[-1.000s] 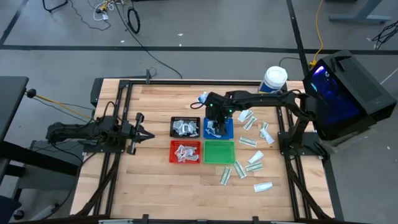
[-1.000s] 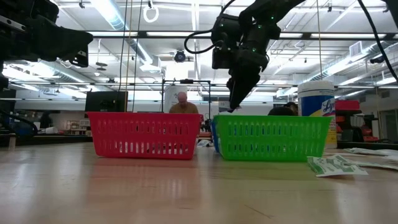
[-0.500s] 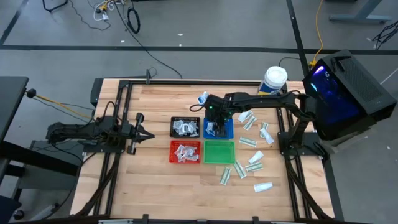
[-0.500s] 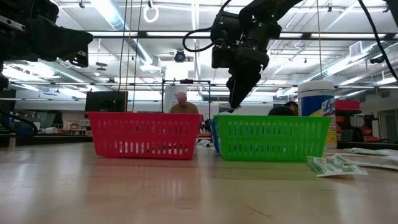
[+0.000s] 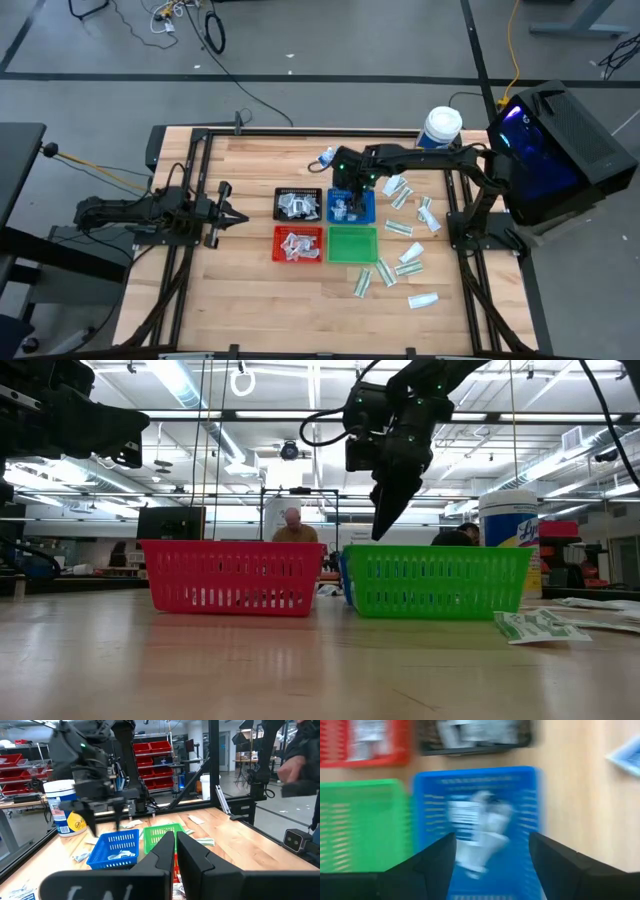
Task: Pick & Place First Aid Supplies
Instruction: Put the blue alcohol pad into the blue bin
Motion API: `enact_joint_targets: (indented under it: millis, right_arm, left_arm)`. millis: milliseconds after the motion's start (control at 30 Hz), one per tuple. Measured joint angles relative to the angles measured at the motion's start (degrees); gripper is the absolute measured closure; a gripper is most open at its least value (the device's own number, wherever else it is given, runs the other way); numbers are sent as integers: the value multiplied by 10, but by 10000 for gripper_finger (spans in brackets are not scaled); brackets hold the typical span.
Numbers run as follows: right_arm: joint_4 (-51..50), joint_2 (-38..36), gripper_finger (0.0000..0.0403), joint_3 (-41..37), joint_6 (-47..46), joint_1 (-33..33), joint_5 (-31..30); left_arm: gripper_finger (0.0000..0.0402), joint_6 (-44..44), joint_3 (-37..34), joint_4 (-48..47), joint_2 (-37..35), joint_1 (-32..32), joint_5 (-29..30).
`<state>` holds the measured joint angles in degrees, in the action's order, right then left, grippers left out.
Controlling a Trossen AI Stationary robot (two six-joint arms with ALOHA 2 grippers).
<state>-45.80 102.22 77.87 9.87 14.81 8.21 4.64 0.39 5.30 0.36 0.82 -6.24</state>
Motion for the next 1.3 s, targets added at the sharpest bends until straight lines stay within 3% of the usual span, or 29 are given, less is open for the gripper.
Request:
enact_joint_targets:
  millis: [167,333,567,667,1000,1167,1300]
  right_arm:
    - [-3,-18,153,0,2,31,-65]
    - [-6,-20,156,1,8,71,-88]
    - [-8,-12,156,1,-109,119,-108]
    - [-19,-8,156,0,-133,134,-103]
    - [-29,37,156,0,-74,142,-101]
    - [-23,68,156,0,-66,145,-34]
    - [-17,79,156,0,-71,152,-40]
  left_arm:
    - [376,0,0,0,0,0,0]
    - [376,0,0,0,0,0,0]
    - [376,0,0,0,0,0,0]
    - [376,0,0,0,0,0,0]
    - [376,0,0,0,0,0,0]
    - [376,0,0,0,0,0,0]
    - [376,0,0,0,0,0,0]
